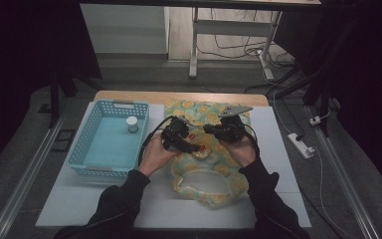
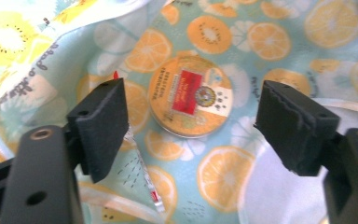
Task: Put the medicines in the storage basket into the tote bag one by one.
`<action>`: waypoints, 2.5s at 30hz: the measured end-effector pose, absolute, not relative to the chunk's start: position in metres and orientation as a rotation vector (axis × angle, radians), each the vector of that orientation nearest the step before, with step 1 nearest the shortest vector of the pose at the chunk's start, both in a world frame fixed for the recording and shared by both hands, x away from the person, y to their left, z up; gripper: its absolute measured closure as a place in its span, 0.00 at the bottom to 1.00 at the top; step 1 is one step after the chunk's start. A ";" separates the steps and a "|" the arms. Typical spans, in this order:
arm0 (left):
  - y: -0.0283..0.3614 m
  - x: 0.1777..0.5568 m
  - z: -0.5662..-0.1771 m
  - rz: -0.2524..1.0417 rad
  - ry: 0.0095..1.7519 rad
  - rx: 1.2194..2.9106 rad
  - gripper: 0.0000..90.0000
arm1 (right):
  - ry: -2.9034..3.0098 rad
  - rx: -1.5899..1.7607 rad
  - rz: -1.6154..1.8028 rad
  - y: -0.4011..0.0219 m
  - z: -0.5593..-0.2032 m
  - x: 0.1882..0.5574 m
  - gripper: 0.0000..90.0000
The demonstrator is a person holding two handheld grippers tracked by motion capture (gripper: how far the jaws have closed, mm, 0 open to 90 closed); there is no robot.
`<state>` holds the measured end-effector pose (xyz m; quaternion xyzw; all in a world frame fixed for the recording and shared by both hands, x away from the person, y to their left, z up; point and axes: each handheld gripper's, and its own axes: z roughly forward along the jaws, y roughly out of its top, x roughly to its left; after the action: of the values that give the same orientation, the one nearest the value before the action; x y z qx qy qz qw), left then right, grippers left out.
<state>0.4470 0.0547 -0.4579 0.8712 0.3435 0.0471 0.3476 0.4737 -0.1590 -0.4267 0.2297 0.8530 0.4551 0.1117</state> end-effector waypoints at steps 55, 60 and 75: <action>0.207 0.438 -0.443 0.293 1.097 2.081 0.00 | 2.518 0.669 1.316 -0.160 -0.428 0.475 1.00; 0.221 0.444 -0.446 0.320 1.141 2.060 0.00 | 2.518 0.670 1.314 -0.160 -0.428 0.475 1.00; 0.244 0.469 -0.461 0.372 1.305 2.067 0.00 | 2.514 0.668 1.319 -0.160 -0.427 0.475 1.00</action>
<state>0.4689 0.2445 -0.4609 0.7895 0.4986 0.1422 0.3284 0.4746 -0.1599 -0.4273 0.2275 0.8565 0.4493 0.1125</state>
